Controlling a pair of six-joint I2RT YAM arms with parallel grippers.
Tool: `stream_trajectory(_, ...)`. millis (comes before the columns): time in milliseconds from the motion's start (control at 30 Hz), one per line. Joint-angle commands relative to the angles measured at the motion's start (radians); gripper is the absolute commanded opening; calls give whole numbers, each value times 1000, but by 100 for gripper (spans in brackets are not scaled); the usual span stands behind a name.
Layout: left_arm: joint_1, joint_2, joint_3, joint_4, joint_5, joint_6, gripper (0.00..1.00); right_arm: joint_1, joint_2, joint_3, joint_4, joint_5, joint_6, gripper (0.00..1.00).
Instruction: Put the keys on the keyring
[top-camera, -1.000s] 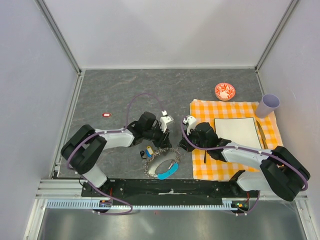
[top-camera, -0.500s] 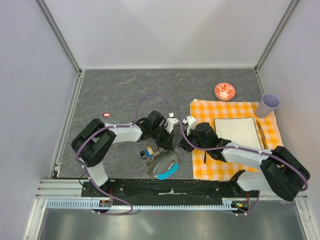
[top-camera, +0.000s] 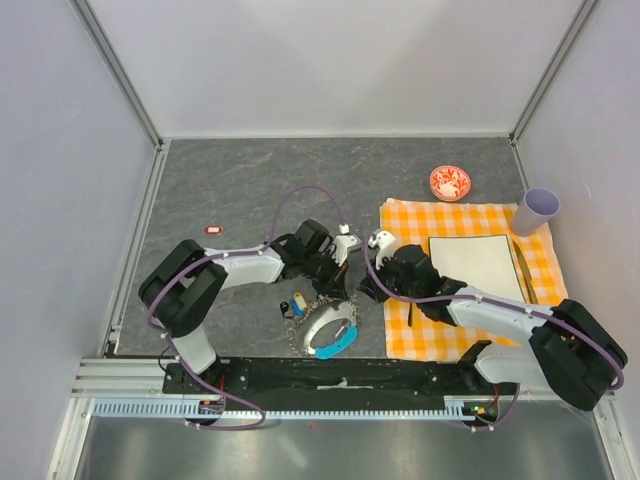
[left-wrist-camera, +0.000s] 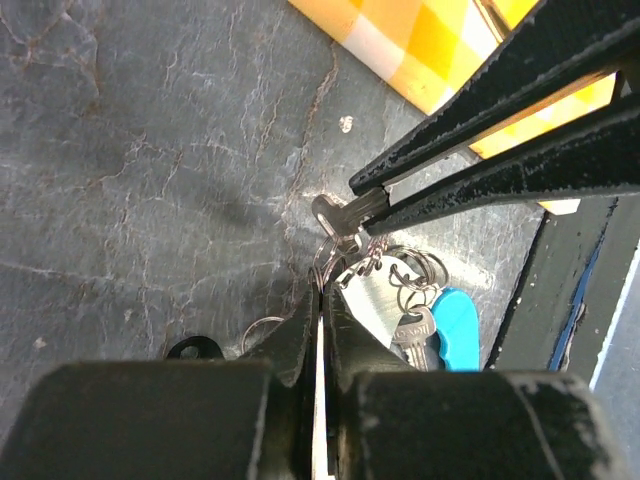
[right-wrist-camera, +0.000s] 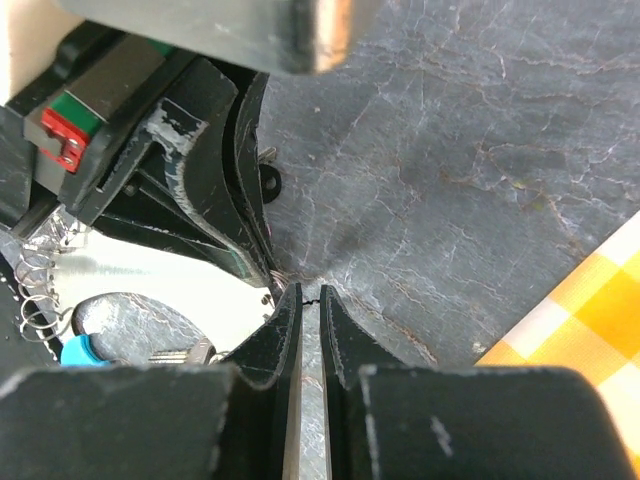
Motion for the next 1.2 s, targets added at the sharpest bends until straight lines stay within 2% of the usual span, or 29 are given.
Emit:
stream_trajectory(0,0,-114,-17,17,-40,29,2,4,-76,17,-22,30,-28,0)
stream_trajectory(100,-2,-175,-34,34,-77,29,2,6,-137,35,-62,37,-40,0)
stream_trajectory(433,0,-516,-152,147,-151,23,2,6,-333,115,-160,29,-71,0)
stream_trajectory(600,0,-651,-201,216,-230,-9,2,6,-382,103,-113,-29,-48,0)
stream_trajectory(700,0,-710,-261,351,-253,-41,2,6,-373,64,-59,-54,-7,0)
stream_trajectory(833,-2,-758,-371,571,-284,-78,2,4,-355,6,8,-86,58,0)
stream_trajectory(1000,0,-732,-433,840,-209,-86,2,4,-285,3,-5,-140,46,0)
stream_trajectory(1067,0,-699,-445,888,-162,-94,2,7,-283,9,-15,-135,41,0)
stream_trajectory(1167,0,-662,-427,872,-93,-69,2,6,-319,43,-88,-60,-6,2)
